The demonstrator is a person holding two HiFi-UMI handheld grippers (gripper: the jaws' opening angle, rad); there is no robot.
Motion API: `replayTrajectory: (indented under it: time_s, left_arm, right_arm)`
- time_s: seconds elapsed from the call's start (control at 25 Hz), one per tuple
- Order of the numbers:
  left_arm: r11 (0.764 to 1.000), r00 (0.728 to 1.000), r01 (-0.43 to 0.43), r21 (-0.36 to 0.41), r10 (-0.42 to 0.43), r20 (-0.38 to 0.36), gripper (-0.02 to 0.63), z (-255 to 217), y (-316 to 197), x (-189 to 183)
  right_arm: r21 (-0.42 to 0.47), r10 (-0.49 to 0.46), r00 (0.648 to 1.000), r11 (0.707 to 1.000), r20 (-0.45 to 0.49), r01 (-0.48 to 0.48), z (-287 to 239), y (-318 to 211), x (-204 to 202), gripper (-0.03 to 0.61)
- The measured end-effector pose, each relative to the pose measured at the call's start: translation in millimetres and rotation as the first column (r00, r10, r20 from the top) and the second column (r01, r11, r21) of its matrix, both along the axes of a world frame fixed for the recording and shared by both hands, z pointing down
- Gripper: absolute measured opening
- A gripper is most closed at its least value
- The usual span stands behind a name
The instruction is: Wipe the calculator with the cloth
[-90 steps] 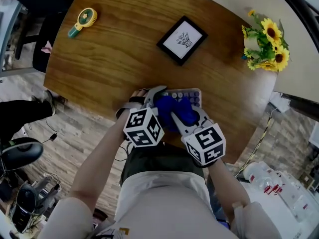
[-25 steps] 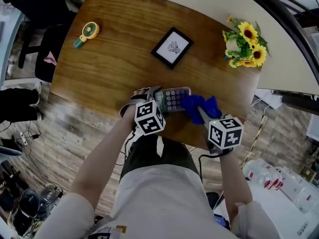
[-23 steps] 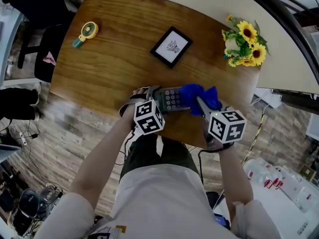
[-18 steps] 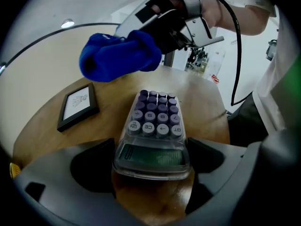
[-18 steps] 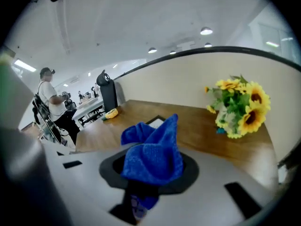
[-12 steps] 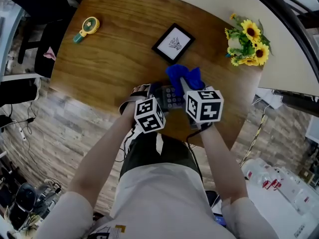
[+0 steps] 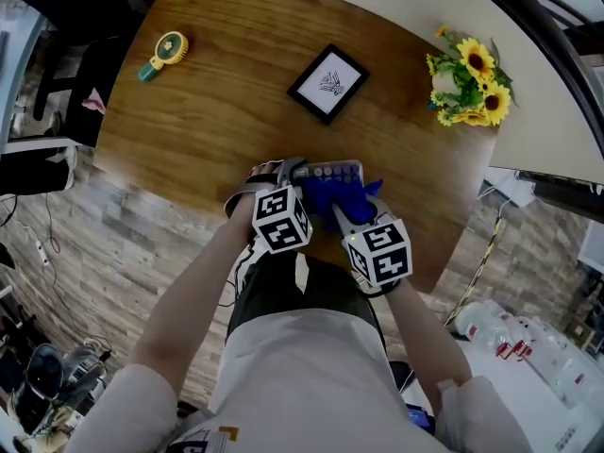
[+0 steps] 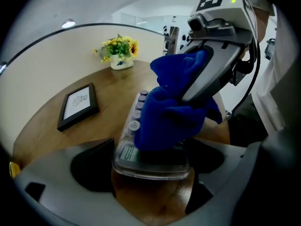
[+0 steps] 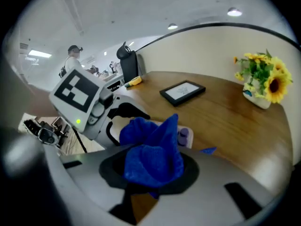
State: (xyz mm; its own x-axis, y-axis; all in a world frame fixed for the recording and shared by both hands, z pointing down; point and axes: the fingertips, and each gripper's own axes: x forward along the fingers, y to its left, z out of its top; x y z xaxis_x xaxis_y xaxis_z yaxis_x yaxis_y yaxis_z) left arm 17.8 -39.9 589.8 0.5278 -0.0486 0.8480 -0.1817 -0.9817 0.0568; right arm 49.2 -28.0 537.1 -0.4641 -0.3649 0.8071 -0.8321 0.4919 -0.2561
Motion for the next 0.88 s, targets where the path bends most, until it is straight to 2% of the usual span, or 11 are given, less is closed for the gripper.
replayTrajectory:
  time_s: [0.08, 0.2, 0.28, 0.36, 0.48, 0.64, 0.72, 0.88]
  left_arm:
    - [1.0, 1.0, -0.002, 0.002, 0.002, -0.007, 0.472, 0, 0, 0]
    - [1.0, 1.0, 0.002, 0.0, -0.002, -0.022, 0.472, -1, 0, 0]
    - [1.0, 0.999, 0.004, 0.0, -0.004, -0.034, 0.471, -1, 0, 0]
    - [1.0, 0.999, -0.001, 0.005, 0.002, -0.052, 0.472, -2, -1, 2]
    - [1.0, 0.996, -0.005, 0.011, 0.006, -0.085, 0.472, -3, -1, 1]
    - [1.0, 0.992, 0.009, 0.017, -0.006, -0.124, 0.472, -4, -2, 2]
    - [1.0, 0.99, 0.017, 0.018, -0.014, -0.142, 0.472, -5, -2, 3]
    - [0.999, 0.984, 0.041, 0.019, -0.037, -0.173, 0.472, -6, -2, 2]
  right_arm:
    - [-0.066, -0.032, 0.999, 0.997, 0.003, 0.032, 4, 16, 3, 0.107]
    - [-0.216, -0.015, 1.0, 0.976, 0.011, 0.018, 18, 50, 18, 0.107]
    - [-0.238, 0.001, 1.0, 0.971, -0.002, -0.001, 21, 63, 33, 0.107]
    - [-0.193, 0.029, 1.0, 0.981, 0.01, -0.026, 9, 57, 47, 0.107]
    - [-0.062, 0.121, 0.99, 0.991, 0.074, -0.117, -23, 14, 64, 0.107]
    - [0.092, 0.263, 0.955, 0.956, 0.14, -0.277, -51, -52, 78, 0.109]
    - [0.112, 0.284, 0.948, 0.947, 0.141, -0.3, -47, -69, 67, 0.109]
    - [0.04, 0.211, 0.97, 0.975, 0.119, -0.217, -15, -66, 8, 0.112]
